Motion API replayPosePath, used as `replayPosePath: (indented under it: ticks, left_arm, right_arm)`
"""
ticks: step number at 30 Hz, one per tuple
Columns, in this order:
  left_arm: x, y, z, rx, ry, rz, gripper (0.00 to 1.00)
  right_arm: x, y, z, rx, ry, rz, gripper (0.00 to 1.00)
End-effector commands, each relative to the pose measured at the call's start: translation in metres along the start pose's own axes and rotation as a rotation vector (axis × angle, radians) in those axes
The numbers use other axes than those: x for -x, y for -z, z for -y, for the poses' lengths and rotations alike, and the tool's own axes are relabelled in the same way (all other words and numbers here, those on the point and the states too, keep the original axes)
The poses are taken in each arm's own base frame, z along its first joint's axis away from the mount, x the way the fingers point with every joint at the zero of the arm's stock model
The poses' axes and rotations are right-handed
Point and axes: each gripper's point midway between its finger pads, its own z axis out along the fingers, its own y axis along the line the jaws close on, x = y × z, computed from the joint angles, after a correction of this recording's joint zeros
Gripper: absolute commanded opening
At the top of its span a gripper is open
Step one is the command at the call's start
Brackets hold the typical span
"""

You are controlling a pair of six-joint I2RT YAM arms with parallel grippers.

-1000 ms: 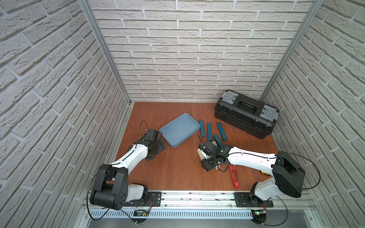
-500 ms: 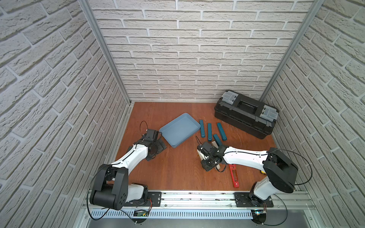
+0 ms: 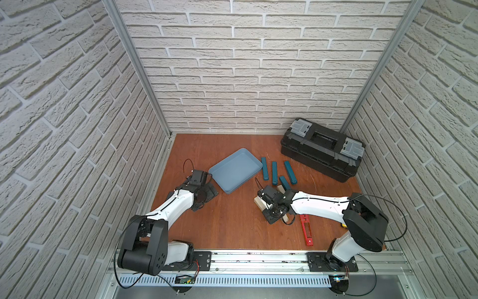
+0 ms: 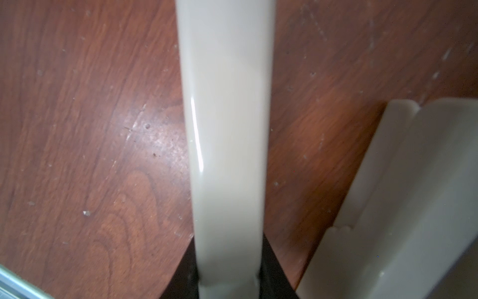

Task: Put the pruning pliers into the storage box
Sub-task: Pick up the pruning pliers from the center of the board, then place the pruning pliers in the storage box.

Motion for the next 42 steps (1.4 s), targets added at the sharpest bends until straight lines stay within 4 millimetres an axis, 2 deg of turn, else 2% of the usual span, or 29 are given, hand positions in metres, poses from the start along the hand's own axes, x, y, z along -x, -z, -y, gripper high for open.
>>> replayPosePath:
  ticks: [1,8,15,23,42]
  left_arm:
    - [0.001,0.0,0.0,-0.013,-0.003,0.014,0.98]
    - [0.002,0.001,0.001,-0.022,-0.003,0.017,0.98]
    - [0.005,0.004,0.004,-0.028,-0.015,0.022,0.98]
    - [0.007,0.007,0.006,-0.03,-0.016,0.025,0.98]
    - [0.015,0.01,0.004,-0.02,-0.015,0.038,0.98]
  right_arm:
    - [0.016,0.025,-0.001,-0.008,0.021,0.068,0.03]
    - [0.033,0.059,0.003,-0.036,0.043,0.153,0.02]
    - [0.061,0.078,-0.008,0.009,0.078,0.241,0.03]
    - [0.081,0.081,-0.019,0.045,0.11,0.263,0.03]
    - [0.124,0.077,-0.029,0.07,0.167,0.277,0.03]
